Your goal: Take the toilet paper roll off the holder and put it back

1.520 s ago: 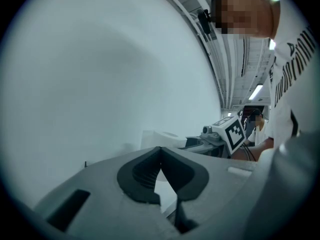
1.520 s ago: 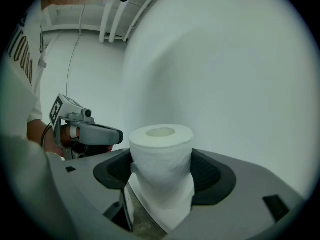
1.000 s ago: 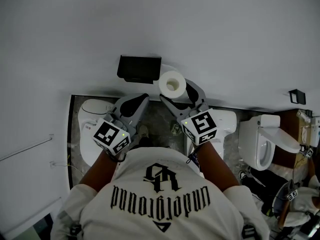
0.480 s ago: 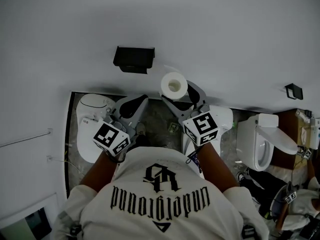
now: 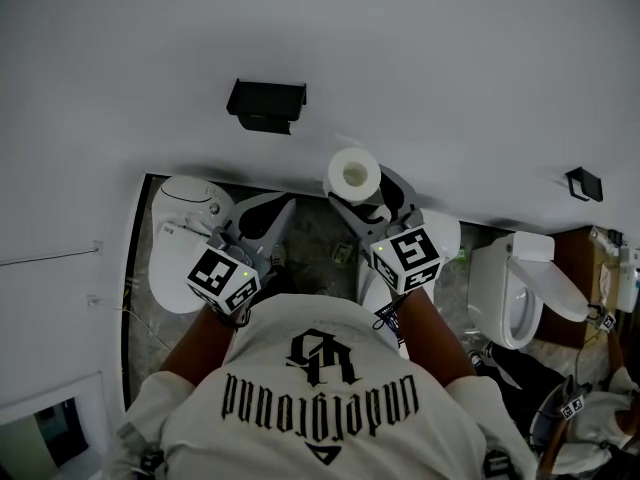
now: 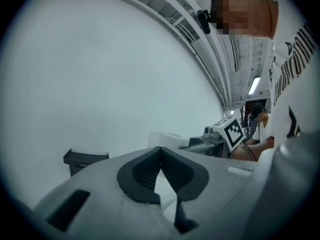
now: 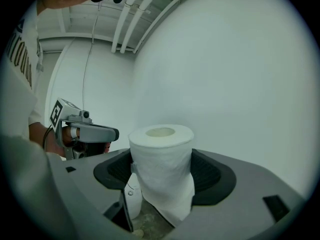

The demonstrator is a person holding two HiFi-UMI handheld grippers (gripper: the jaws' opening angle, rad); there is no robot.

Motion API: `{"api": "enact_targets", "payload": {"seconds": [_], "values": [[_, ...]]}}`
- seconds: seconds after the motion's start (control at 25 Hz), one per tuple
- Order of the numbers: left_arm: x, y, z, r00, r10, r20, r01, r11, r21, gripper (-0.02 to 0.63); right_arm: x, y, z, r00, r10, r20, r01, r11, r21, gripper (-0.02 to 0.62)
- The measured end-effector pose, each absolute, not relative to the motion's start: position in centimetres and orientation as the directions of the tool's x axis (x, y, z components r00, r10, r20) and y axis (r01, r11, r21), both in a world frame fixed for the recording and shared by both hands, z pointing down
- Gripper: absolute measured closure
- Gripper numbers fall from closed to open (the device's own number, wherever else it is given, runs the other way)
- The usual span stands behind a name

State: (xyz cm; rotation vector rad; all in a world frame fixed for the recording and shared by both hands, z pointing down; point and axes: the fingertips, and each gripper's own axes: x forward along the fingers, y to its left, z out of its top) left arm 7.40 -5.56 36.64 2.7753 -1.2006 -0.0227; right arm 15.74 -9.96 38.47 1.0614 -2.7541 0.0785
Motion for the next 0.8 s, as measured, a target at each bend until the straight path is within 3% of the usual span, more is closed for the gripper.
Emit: {"api": "enact_targets", "payload": {"seconds": [0.8], "values": [[2.5,-5.9,35.8,0.698,-0.715,0.029,-0.715,-0.694,0.088,0.594,12.6,-10.2,37.3,-0.701,-0.69,0.179,-0.698,0.716,0.027,0.275]]}}
